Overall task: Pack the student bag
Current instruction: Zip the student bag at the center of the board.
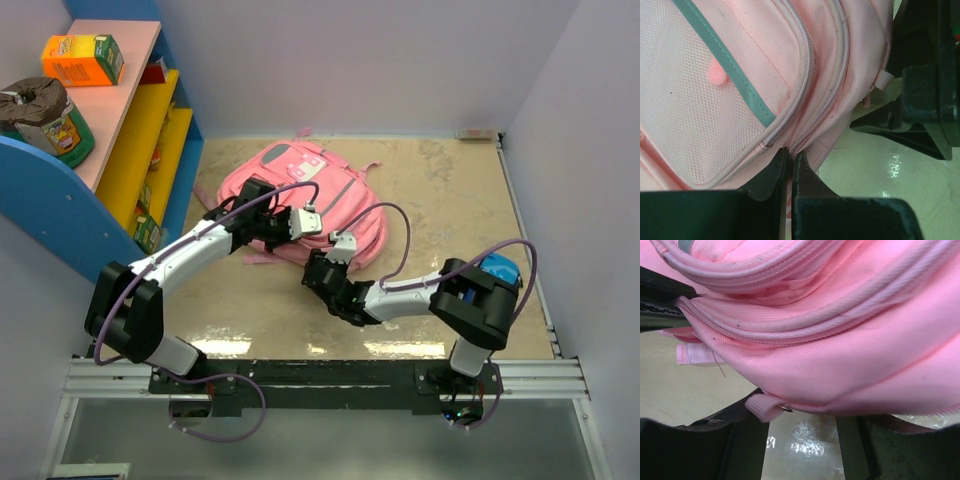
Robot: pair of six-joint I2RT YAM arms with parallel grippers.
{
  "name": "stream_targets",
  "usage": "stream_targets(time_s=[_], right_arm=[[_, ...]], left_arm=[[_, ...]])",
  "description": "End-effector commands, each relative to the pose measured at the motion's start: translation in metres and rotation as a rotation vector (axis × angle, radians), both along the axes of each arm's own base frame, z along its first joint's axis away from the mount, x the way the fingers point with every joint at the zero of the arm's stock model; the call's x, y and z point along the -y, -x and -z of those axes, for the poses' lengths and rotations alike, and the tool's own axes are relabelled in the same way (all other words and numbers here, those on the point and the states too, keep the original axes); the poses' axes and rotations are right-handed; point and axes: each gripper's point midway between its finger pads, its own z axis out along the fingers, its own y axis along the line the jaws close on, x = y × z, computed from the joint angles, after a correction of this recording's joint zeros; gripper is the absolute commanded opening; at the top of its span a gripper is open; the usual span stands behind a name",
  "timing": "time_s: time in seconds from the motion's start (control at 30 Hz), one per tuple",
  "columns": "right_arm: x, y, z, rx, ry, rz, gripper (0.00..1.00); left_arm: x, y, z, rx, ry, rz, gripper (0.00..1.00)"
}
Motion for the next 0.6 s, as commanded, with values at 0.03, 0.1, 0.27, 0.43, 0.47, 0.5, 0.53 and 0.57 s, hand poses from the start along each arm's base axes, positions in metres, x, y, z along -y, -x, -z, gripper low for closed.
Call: stream_targets(time_s=[0.03,0.1,0.27,0.43,0.47,0.5,0.53,0.57], right_arm=[[-0.026,-0.015,-0.016,0.038,-0.076,-0.002,0.54],[-0.028,-0.016,-0.013,0.035,-0.073,0.001,0.53],[-0.027,-0.018,-0.011,0.027,-0.061,0.019,0.35],[-0.024,-0.017,-0.014,0.018,-0.057,0.029,0.14],[-0.022,-0.016,-0.013,0.014,-0.05,0.031,0.08],[-0.02,-0.015,-0.015,0.015,-0.054,0.033,0.05],[-0.019,-0.015,-0.015,0.015,-0.055,0.034,0.01],[-0.013,-0.013,-0.012,0.009,-0.042,0.039,0.0]], left_arm=[[0.003,0.012,-0.01,-0.072,0.042,-0.006,0.0],[0.004,0.013,-0.01,-0.077,0.045,-0.005,0.0],[0.003,0.017,-0.009,-0.085,0.052,-0.001,0.0],[0.002,0.019,-0.01,-0.086,0.05,0.0,0.0],[0.002,0.02,-0.011,-0.087,0.051,0.001,0.0],[0.002,0.02,-0.011,-0.088,0.052,-0.001,0.0],[0.002,0.021,-0.011,-0.089,0.053,0.0,0.0],[0.001,0.022,-0.01,-0.09,0.051,0.0,0.0]])
